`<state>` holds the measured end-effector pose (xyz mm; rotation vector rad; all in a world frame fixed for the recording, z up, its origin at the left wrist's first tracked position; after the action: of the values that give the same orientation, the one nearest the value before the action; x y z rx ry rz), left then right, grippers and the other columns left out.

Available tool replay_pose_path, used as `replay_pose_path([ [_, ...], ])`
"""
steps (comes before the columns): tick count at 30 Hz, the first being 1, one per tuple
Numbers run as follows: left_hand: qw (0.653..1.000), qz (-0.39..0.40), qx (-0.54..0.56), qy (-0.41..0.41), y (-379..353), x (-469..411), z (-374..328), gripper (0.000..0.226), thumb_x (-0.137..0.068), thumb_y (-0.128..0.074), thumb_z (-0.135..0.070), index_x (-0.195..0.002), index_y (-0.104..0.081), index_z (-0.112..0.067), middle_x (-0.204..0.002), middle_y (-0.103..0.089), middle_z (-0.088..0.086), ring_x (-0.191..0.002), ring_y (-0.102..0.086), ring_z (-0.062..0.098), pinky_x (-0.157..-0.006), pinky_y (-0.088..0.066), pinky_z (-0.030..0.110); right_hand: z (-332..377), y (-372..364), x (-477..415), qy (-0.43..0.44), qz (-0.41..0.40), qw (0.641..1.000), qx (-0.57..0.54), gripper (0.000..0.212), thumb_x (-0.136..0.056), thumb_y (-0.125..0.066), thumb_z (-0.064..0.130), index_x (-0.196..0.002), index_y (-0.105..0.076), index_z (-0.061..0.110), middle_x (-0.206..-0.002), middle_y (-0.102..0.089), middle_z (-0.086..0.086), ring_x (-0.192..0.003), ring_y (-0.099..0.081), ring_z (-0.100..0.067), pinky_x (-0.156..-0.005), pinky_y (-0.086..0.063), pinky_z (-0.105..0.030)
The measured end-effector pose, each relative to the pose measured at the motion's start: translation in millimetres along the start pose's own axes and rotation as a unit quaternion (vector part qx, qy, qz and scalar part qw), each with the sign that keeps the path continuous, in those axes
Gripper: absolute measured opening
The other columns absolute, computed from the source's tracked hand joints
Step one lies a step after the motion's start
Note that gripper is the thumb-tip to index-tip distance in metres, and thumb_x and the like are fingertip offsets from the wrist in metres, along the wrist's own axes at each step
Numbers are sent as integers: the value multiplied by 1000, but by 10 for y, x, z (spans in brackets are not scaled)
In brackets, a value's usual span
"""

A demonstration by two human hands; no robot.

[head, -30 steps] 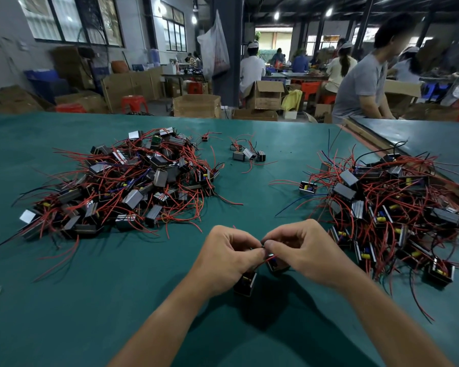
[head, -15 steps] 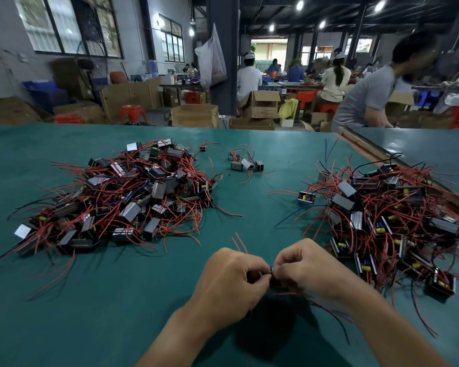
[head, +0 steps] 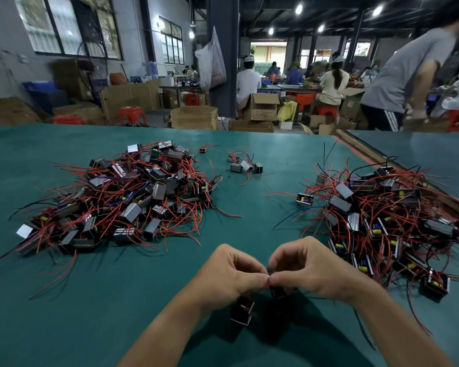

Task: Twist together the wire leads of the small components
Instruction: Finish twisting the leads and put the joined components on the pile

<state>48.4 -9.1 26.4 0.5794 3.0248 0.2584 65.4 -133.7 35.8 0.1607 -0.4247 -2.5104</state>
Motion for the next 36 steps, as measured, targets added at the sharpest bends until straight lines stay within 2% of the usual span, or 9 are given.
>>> replay_pose_path([
  [5, 1000, -20, -6, -6, 25, -7, 24, 13, -80, -78, -9, -70, -74, -1, -52, -56, -3, -47, -40, 5, -47, -33, 17, 65, 2, -7, 16, -37, 999, 16, 19, -81, -77, 22, -73, -71, 6, -64, -67, -8, -57, -57, -15, -55, -47, -28],
  [13, 984, -77, -132, -95, -36, 39, -87, 14, -75, -67, -24, -62, -71, -19, -47, -42, -7, -45, -29, 8, -45, -22, 21, -106, 15, -25, -84, -66, 994, 28, 24, -90, -65, 8, -66, -67, 7, -54, -56, -8, -50, -47, -22, -49, -36, -31],
  [19, 995, -73, -50, -38, 22, -15, 0, 13, -75, -73, -14, -64, -71, -8, -50, -47, -4, -47, -34, 8, -47, -25, 21, 55, 43, 0, 2, -79, 997, 10, 14, -86, -70, 2, -75, -69, 10, -65, -64, -9, -60, -56, -20, -58, -46, -34],
  [23, 997, -72, -1, -25, 21, -28, 11, 10, -71, -75, -18, -62, -73, -13, -48, -54, -6, -43, -39, 4, -44, -30, 15, 56, 105, 9, 14, -68, 997, 35, 10, -86, -72, 4, -78, -74, 11, -71, -70, -19, -62, -61, -20, -61, -52, -37],
  [26, 997, -78, -8, -26, 44, -37, 42, 21, -79, -76, -7, -60, -72, -16, -48, -55, -8, -43, -39, 3, -44, -30, 15, 80, 104, 15, 20, -68, 995, 66, 14, -85, -72, 5, -74, -74, 13, -67, -71, -10, -60, -61, -14, -60, -52, -31],
  [29, 993, -88, -67, -47, 51, -32, 20, 18, -79, -75, -12, -62, -71, -16, -48, -49, -8, -46, -35, 7, -46, -27, 19, 70, 63, 6, -2, -59, 992, 113, 22, -87, -70, 7, -67, -69, 18, -60, -65, 2, -56, -54, -8, -56, -45, -23],
  [31, 975, -103, -169, -98, 23, -1, -52, 11, -76, -70, -21, -66, -70, -19, -47, -45, -9, -45, -34, 6, -46, -28, 21, 17, 35, 3, -46, -44, 989, 131, 26, -88, -68, 8, -64, -67, 18, -55, -60, 7, -51, -49, -5, -52, -40, -18],
  [34, 935, -125, -288, -166, -47, 57, -143, 7, -76, -65, -29, -78, -69, -25, -49, -51, -7, -44, -41, 8, -46, -35, 24, -103, 31, 29, -127, -35, 988, 80, 27, -88, -65, 4, -62, -66, 12, -47, -54, 7, -38, -41, -2, -40, -31, -14],
  [36, 930, -139, -292, -175, -29, 69, -163, 8, -77, -65, -32, -81, -69, -26, -48, -50, -9, -44, -41, 7, -46, -35, 22, -140, 42, 50, -152, -48, 987, 31, 26, -87, -65, 5, -62, -66, 12, -46, -52, 4, -35, -36, -5, -35, -25, -16],
])
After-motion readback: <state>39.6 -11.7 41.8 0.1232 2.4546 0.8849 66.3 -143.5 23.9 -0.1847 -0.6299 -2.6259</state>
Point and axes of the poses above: each hand's wrist, its own x-axis away from the middle knuckle, its own y-axis out of the back of the hand, z = x × y, the point moved 8 cm from there along -x, towards the middle knuckle
